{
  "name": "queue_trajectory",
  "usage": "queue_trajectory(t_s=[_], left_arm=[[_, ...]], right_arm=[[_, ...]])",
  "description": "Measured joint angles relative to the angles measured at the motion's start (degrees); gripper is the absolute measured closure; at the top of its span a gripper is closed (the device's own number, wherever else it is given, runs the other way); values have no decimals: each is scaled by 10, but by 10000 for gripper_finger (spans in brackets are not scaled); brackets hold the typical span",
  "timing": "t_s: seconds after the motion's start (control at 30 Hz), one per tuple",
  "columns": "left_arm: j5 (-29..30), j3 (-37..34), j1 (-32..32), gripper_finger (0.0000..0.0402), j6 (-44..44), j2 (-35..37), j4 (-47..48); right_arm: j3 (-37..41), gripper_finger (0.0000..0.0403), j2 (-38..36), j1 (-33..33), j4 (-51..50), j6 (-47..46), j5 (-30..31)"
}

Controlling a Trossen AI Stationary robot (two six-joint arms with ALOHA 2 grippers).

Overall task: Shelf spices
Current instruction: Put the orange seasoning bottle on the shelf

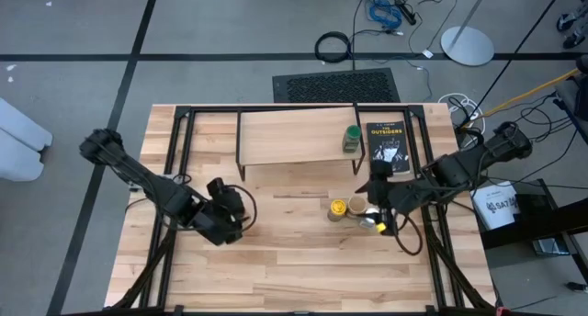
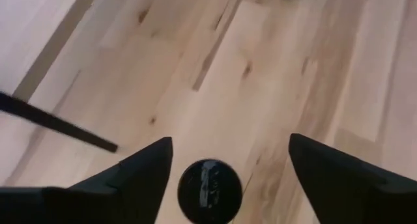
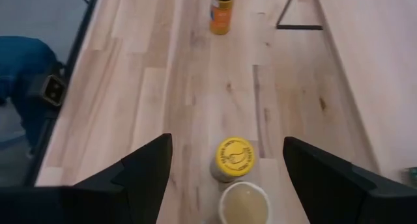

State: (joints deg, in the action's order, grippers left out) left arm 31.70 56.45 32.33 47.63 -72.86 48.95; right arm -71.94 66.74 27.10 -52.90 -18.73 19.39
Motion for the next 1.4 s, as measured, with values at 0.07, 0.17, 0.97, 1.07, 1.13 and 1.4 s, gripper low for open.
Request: queue_trajectory(t_s=[0.07,0.17,0.97,1.07,1.13,1.4], left_arm=[[0,0,0,63,1,-10,6],[-7,0,0,48,1,-18,28],[-91,-75,-32,54,0,-30,-21],[-92,-78,-40,73,-4,-30,-22],[-92,-78,-45,89,-14,-30,-23],[-122,-78,-63,166,-50,-30,-53]], right_arm=[[0,122,0,10,0,-6,0],[0,122,0,21,0,-18,0],[0,122,0,26,-1,-16,1],[0,122,0,26,-1,-14,3],[0,122,0,26,-1,-14,5],[0,122,0,26,0,-11,5]])
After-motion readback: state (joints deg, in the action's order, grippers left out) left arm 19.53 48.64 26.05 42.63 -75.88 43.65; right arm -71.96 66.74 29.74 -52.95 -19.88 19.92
